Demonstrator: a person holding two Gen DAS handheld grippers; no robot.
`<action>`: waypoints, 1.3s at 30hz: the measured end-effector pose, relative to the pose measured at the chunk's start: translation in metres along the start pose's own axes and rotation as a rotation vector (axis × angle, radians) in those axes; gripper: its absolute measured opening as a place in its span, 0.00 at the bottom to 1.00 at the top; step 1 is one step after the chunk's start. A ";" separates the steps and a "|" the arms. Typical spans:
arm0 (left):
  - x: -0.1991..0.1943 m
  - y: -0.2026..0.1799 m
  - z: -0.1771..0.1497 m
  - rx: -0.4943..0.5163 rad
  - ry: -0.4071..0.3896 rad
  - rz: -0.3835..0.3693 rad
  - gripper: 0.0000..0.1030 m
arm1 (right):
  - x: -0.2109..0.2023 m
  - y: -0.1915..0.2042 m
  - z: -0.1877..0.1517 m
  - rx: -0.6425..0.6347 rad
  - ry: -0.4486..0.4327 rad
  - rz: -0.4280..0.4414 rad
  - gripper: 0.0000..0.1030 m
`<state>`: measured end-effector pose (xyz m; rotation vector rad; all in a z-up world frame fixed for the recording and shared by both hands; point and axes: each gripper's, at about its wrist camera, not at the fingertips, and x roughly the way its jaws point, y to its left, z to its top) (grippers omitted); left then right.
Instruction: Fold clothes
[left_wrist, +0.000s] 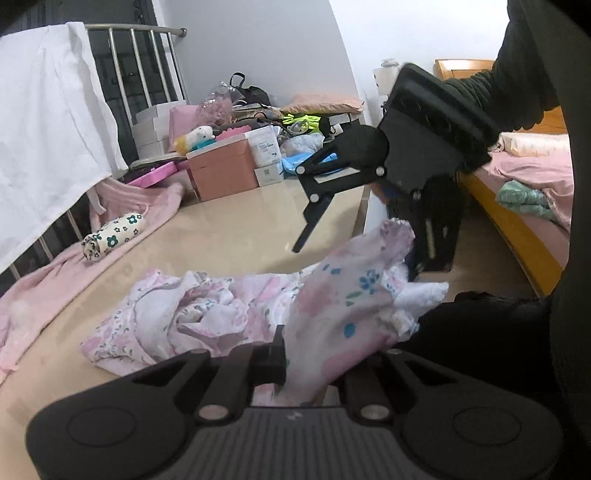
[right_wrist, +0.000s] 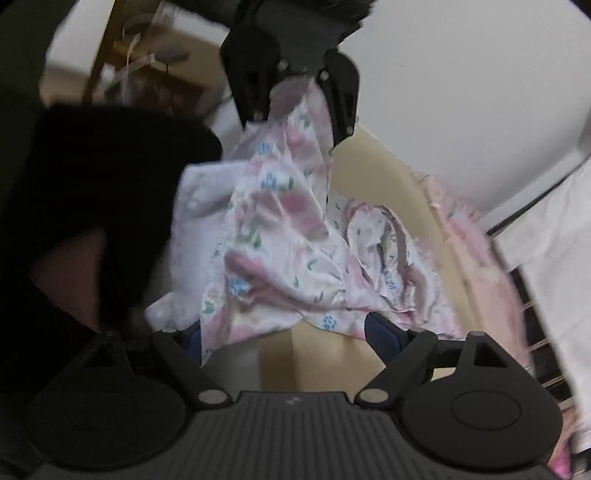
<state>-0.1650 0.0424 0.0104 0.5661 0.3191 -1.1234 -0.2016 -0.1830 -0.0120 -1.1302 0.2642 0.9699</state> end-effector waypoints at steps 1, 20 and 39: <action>0.000 0.001 0.000 -0.014 -0.001 -0.004 0.07 | 0.004 0.002 0.001 -0.020 -0.017 -0.025 0.82; -0.006 0.127 -0.027 -1.077 -0.113 -0.155 0.56 | 0.030 -0.140 -0.069 1.196 -0.303 0.438 0.23; -0.029 0.090 -0.006 -1.086 -0.160 0.214 0.61 | -0.033 -0.127 -0.133 1.630 -0.405 -0.060 0.78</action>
